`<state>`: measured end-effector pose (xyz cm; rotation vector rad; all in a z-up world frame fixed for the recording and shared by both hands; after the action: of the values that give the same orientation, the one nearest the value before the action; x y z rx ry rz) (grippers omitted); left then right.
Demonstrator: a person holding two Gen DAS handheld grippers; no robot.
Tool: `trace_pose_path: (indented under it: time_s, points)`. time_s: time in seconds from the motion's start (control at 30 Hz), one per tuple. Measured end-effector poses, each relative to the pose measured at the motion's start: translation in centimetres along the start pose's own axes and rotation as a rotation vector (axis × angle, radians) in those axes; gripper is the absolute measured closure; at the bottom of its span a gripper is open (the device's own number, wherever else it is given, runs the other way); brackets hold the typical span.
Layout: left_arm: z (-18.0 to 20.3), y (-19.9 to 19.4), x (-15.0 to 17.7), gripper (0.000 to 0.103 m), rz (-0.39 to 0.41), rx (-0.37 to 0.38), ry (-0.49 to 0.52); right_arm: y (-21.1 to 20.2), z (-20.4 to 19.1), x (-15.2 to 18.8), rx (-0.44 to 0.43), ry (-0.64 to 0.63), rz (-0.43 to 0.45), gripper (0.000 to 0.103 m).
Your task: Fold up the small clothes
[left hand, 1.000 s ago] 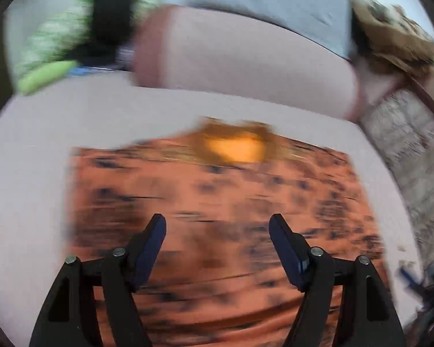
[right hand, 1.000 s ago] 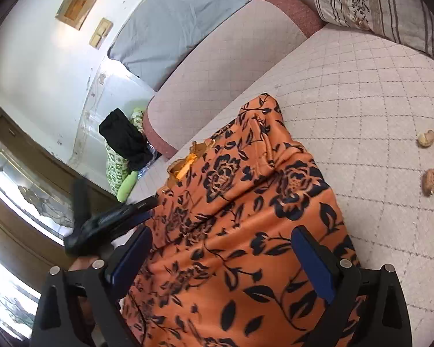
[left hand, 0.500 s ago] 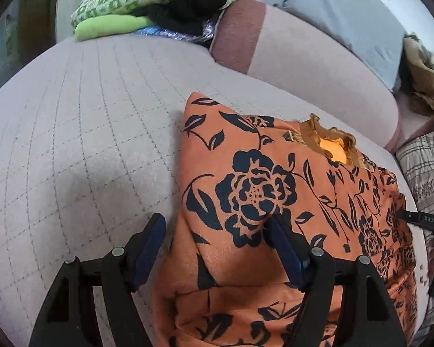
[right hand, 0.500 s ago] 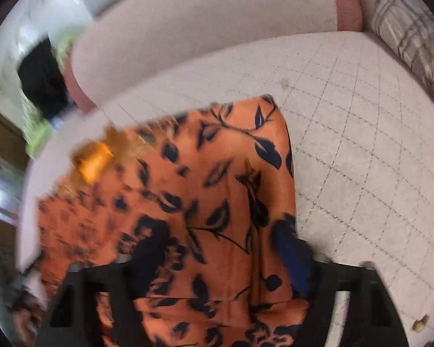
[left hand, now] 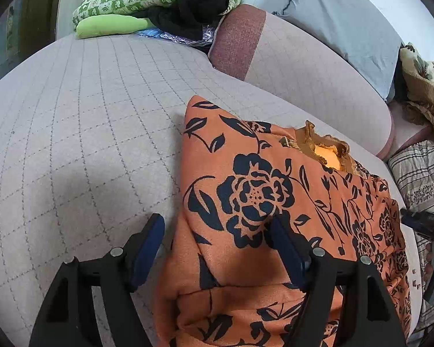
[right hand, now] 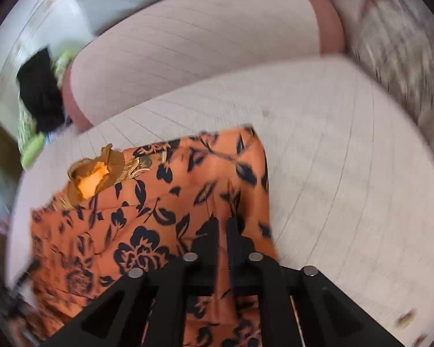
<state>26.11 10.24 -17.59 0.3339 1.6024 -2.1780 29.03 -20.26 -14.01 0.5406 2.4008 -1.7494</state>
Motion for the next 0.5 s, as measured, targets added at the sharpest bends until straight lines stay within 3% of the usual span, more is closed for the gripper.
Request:
trace_pose_path:
  time_s: [0.03, 0.07, 0.17, 0.27, 0.33, 0.4, 0.43, 0.5]
  points:
    - [0.1, 0.0, 0.0, 0.026, 0.000, -0.004, 0.004, -0.5, -0.7, 0.1, -0.004, -0.021, 0.025, 0.022]
    - [0.1, 0.1, 0.0, 0.026, 0.000, -0.006, 0.006, -1.1, -1.1, 0.0, -0.005, -0.029, 0.053, 0.012]
    - [0.1, 0.1, 0.0, 0.026, 0.000, -0.008, 0.008, -1.4, -1.9, -0.9, 0.003, -0.063, 0.071, 0.010]
    - [0.1, 0.1, 0.0, 0.025, 0.000, -0.008, 0.009, 0.4, -2.5, -1.5, 0.069, -0.102, 0.038, 0.021]
    - [0.1, 0.1, 0.0, 0.025, 0.000, -0.008, 0.011, 2.9, -2.3, -1.8, 0.093, -0.111, -0.042, 0.059]
    - [0.0, 0.1, 0.0, 0.025, 0.000, -0.004, 0.011, 4.0, -2.4, -1.6, 0.148, -0.144, -0.081, 0.083]
    - [0.0, 0.0, 0.0, 0.025, 0.000, -0.002, 0.010, 3.6, -3.0, -1.5, 0.171, -0.183, -0.067, 0.090]
    - [-0.1, 0.1, 0.0, 0.025, 0.000, -0.003, 0.009, 1.7, -4.0, -1.7, 0.214, -0.240, -0.008, 0.094]
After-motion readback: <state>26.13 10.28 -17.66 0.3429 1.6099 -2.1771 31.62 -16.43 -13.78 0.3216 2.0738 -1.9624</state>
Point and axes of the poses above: each gripper's, at about its wrist camera, not at the fingertips, and y roughly the way its jaws point, z to its right, x to its underside, the point moved 8 cm from there along y, roughly the way its jaws point, and after that the axes turned 12 degrees about -z, right-handed, at the moved point
